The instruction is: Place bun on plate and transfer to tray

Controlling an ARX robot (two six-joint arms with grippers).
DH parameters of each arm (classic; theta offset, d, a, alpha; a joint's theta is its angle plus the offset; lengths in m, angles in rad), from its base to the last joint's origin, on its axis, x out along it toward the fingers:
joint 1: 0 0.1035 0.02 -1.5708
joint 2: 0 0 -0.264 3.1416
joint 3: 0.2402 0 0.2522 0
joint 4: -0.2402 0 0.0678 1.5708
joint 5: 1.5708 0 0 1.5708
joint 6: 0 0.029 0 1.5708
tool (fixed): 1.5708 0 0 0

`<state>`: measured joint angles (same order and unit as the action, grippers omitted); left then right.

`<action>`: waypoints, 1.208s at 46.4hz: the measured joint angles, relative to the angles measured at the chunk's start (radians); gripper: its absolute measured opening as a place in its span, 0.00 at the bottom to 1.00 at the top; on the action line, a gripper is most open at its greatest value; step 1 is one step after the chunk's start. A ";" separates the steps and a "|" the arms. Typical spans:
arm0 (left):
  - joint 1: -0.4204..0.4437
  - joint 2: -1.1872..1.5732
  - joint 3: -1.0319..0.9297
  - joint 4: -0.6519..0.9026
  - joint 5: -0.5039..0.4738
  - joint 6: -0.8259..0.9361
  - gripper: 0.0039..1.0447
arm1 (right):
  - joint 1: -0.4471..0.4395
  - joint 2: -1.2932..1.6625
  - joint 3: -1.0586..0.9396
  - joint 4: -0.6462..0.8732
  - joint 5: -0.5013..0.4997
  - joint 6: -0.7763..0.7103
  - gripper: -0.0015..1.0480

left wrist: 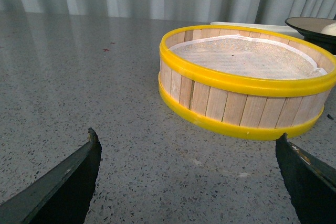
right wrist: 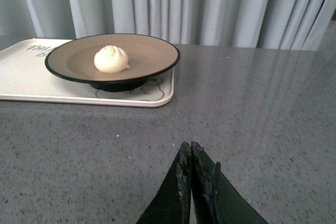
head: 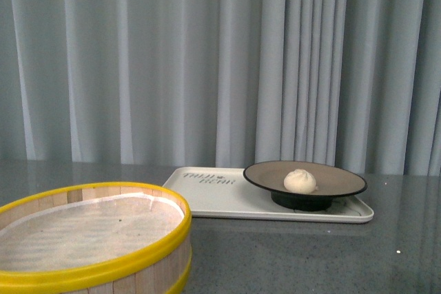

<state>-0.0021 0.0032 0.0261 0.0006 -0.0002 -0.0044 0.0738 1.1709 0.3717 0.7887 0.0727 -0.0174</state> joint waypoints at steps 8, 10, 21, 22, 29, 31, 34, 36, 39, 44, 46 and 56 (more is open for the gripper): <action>0.000 0.000 0.000 0.000 0.000 0.000 0.94 | -0.033 -0.075 -0.085 0.007 -0.039 0.004 0.02; 0.000 0.000 0.000 0.000 0.000 0.000 0.94 | -0.047 -0.092 -0.102 0.007 -0.068 0.003 0.02; 0.000 0.000 0.000 0.000 0.000 0.000 0.94 | -0.072 -0.203 -0.192 -0.010 -0.069 0.005 0.02; 0.000 0.000 0.000 0.000 0.000 0.000 0.94 | -0.072 -0.214 -0.200 -0.014 -0.069 0.005 0.02; 0.000 0.000 0.000 0.000 0.000 0.000 0.94 | -0.072 -0.285 -0.240 -0.045 -0.071 0.006 0.02; 0.000 0.000 0.000 0.000 0.000 0.000 0.94 | -0.072 -0.309 -0.253 -0.057 -0.071 0.006 0.02; 0.000 0.000 0.000 0.000 0.000 0.000 0.94 | -0.072 -0.357 -0.275 -0.085 -0.071 0.006 0.02; 0.000 0.000 0.000 0.000 0.000 0.000 0.94 | -0.072 -0.387 -0.287 -0.103 -0.071 0.006 0.02; 0.000 0.000 0.000 0.000 0.000 0.000 0.94 | -0.072 -0.430 -0.299 -0.132 -0.071 0.006 0.02; 0.000 0.000 0.000 0.000 0.000 0.000 0.94 | -0.072 -0.492 -0.328 -0.161 -0.071 0.006 0.02; 0.000 0.000 0.000 0.000 0.000 0.000 0.94 | -0.072 -0.504 -0.351 -0.139 -0.071 0.006 0.02; 0.000 0.000 0.000 0.000 0.000 0.000 0.94 | -0.072 -0.645 -0.366 -0.269 -0.071 0.006 0.02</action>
<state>-0.0021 0.0032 0.0261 0.0006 -0.0006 -0.0044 0.0013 0.5255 0.0055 0.5198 0.0013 -0.0109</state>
